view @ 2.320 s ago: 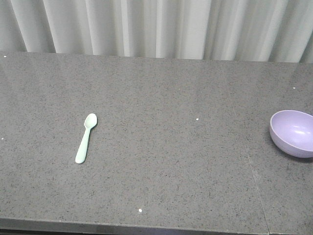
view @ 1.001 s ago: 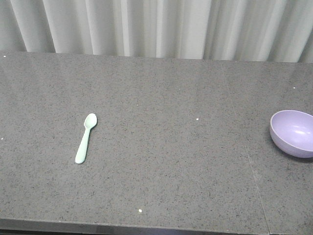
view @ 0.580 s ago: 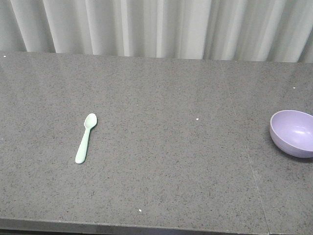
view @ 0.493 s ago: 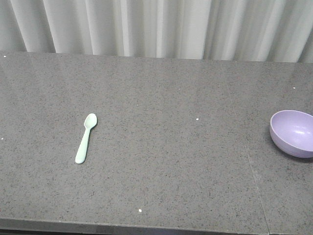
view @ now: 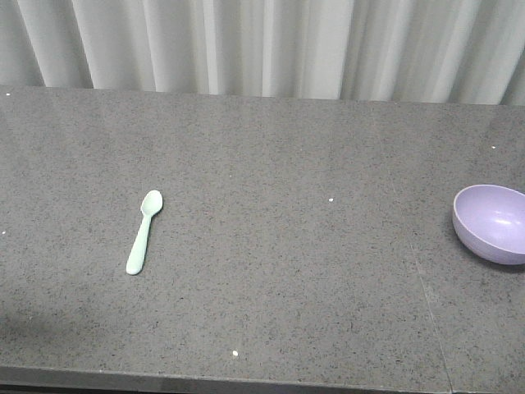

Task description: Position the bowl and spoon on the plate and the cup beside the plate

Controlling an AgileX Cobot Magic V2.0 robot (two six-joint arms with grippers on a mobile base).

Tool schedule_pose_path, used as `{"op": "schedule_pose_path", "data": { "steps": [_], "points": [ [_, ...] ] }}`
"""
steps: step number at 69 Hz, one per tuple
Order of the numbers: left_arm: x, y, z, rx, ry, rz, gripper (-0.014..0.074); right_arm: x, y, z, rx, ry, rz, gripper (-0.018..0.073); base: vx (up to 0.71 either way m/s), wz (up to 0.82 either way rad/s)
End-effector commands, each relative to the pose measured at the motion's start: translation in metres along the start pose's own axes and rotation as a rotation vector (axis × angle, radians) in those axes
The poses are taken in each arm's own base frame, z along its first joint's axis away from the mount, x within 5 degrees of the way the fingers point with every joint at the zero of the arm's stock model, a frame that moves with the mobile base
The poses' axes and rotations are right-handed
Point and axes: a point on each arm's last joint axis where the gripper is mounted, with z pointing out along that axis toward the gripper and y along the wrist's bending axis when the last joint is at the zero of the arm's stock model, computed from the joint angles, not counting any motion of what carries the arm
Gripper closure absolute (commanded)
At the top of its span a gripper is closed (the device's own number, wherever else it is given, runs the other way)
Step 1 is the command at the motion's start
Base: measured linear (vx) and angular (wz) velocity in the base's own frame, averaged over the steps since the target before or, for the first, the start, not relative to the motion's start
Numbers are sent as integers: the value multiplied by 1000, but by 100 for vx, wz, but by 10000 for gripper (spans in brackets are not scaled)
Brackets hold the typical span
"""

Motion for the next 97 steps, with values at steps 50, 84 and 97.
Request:
{"op": "schedule_pose_path", "data": {
  "steps": [50,84,97],
  "points": [
    [-10,-2,3,24,-15,-28,312,-9,-1,5,5,20,-4,312,0,0],
    [-12,-3,10,34,6,-37,-8,-8,-1,5,5,21,-4,-59,0,0],
    [-28,-21,44,171,147,-48,8,-11,0,5,4,-6,5,-25,0,0]
  ]
}}
